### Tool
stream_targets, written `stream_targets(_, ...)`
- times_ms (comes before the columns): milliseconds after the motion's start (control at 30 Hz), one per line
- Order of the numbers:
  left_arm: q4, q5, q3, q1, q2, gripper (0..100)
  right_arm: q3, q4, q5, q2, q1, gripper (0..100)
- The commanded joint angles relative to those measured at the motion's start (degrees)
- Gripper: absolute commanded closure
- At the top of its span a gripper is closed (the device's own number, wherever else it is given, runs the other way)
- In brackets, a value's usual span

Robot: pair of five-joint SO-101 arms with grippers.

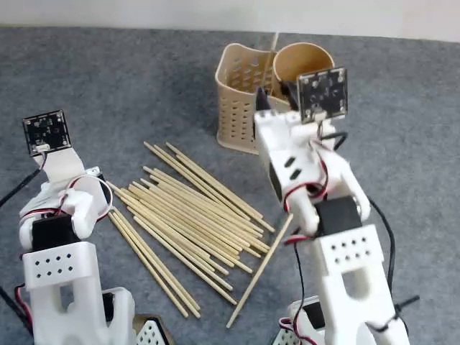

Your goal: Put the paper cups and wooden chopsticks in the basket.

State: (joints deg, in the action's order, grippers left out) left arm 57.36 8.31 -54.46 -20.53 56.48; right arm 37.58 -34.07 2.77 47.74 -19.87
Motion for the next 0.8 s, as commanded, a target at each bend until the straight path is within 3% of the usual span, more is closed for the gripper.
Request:
stream_targets(0, -1.1, 0.3, 0.2, -0.4, 1.2, 97, 3.2, -5.9, -0.4, 5.7, 0.3, 86.8)
stream_targets(267, -1.1, 0.3, 0.0, -0.4, 1.2, 97, 18.9, -8.0, -0.4, 18.5, 0.5, 86.8)
stream_targets(467, -6.2, 0.3, -2.9, -0.4, 1.2, 97, 31.3, -8.0, -0.5, 28.1, 0.5, 86.8)
stream_targets(567, -6.5, 0.3, -3.0, -0.4, 1.2, 97, 37.1, -8.1, -5.5, 30.5, 0.4, 86.8)
stream_targets(767, -6.5, 0.3, -3.1, -0.4, 1.2, 97, 37.1, -12.6, -6.8, 30.5, 0.3, 86.8)
